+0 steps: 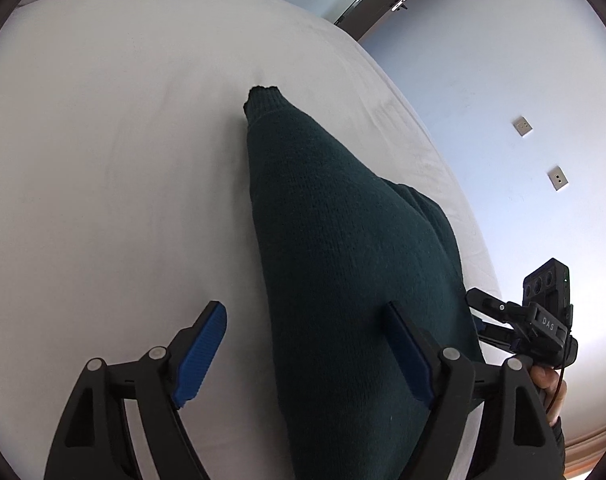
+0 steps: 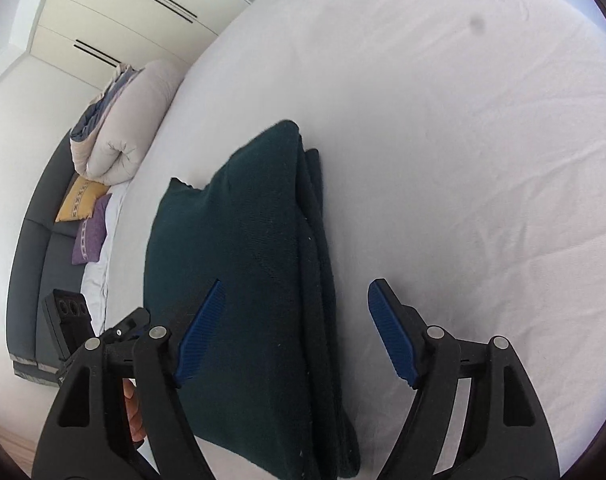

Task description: Fold small clothes

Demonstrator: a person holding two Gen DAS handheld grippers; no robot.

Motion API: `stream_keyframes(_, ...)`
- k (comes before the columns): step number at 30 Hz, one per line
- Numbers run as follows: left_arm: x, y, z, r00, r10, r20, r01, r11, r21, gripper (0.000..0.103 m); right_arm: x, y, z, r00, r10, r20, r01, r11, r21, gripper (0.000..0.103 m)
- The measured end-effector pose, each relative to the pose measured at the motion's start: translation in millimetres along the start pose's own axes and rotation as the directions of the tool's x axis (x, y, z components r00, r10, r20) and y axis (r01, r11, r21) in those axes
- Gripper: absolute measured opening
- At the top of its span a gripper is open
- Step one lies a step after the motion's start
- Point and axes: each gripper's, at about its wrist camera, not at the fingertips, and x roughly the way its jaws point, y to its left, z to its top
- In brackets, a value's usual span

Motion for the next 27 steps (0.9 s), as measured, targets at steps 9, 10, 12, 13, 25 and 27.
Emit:
stream_keyframes(9,28,-20,2,0.997,0.058,-0.05,-0.055,0.997,0.06,0.052,37,31,0,0.997,-0.063,-0.052,0.058,0.994,-0.096,0.038)
stream_keyframes(10,26,-23,1,0.996,0.071,-0.049,-0.068,0.995,0.078,0.05,39,33,0,0.996,-0.077,-0.05,0.072,0.993,-0.092,0.034)
stream_keyframes(12,22,-27,0,0.995,0.088,-0.046,-0.083,0.992,0.095,0.042,35,44,-4,0.99,-0.138,-0.032,0.132,0.982,-0.132,0.028)
stream_keyframes(13,18,-28,-1,0.995,0.093,-0.044,-0.088,0.991,0.098,0.041,31,56,-8,0.982,-0.188,-0.009,0.184,0.967,-0.176,0.024)
stream_keyframes(25,-149,-13,-65,0.983,0.166,0.084,-0.179,0.966,0.187,0.035,-48,209,-126,0.964,-0.221,0.147,0.265,0.84,-0.473,0.019)
stream_keyframes(27,-180,-6,-87,0.977,0.189,0.097,-0.206,0.956,0.208,0.035,-57,226,-155,0.974,-0.184,0.133,0.226,0.845,-0.484,0.019)
